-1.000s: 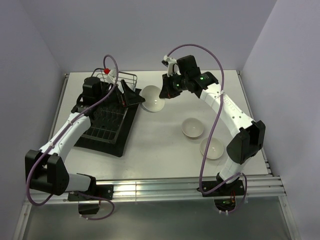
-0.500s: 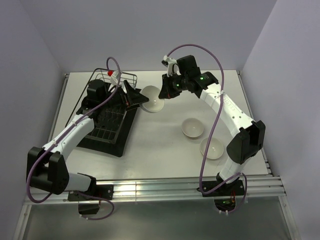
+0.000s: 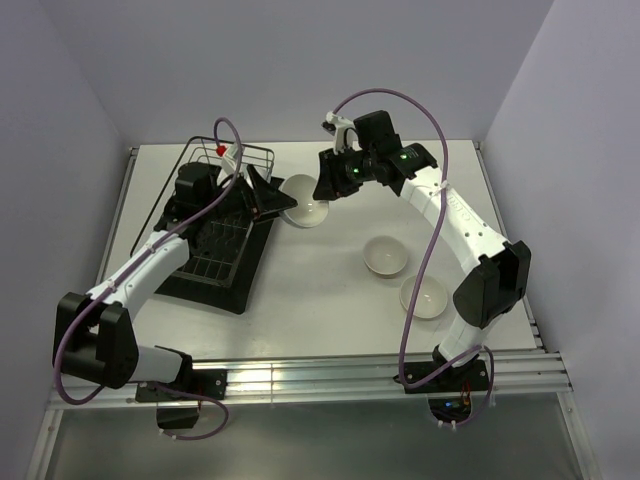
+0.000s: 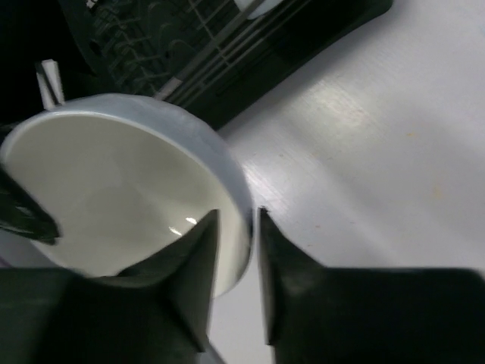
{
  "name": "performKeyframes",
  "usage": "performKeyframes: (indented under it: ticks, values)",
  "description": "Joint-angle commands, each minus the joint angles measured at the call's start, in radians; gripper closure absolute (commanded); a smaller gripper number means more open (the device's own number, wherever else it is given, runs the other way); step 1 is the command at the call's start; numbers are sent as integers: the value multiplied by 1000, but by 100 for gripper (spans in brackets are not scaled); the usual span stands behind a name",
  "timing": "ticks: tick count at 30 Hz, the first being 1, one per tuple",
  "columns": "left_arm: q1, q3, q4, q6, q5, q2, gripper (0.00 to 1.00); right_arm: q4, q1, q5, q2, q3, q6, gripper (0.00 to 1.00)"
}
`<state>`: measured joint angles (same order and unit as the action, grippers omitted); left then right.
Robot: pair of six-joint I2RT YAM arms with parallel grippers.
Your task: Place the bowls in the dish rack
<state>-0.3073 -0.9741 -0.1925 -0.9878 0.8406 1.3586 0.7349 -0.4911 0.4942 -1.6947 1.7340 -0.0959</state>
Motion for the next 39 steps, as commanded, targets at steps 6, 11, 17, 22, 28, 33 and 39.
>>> performKeyframes:
  ticks: [6, 11, 17, 22, 28, 33, 39]
  values:
    - [51, 5, 13, 58, -21, -56, 100, -28, -6, 63, 20, 55, 4, 24]
    - [154, -72, 157, 188, -15, -53, 100, -17, -4, 60, 35, 62, 13, 17]
    - [292, -156, 281, 366, 0, -58, 100, -5, 3, 61, 56, 47, 24, 13]
    - [425, -290, 434, 565, -20, 6, 100, 15, 14, 60, 72, 35, 39, 12]
    - [491, -397, 533, 745, -76, 85, 100, 37, 25, 57, 76, 35, 53, 12]
    - [504, -457, 567, 825, -129, 131, 100, 44, 28, 53, 76, 27, 59, 12]
    - [507, -546, 602, 865, -201, 206, 100, 40, 29, 49, 76, 15, 61, 12]
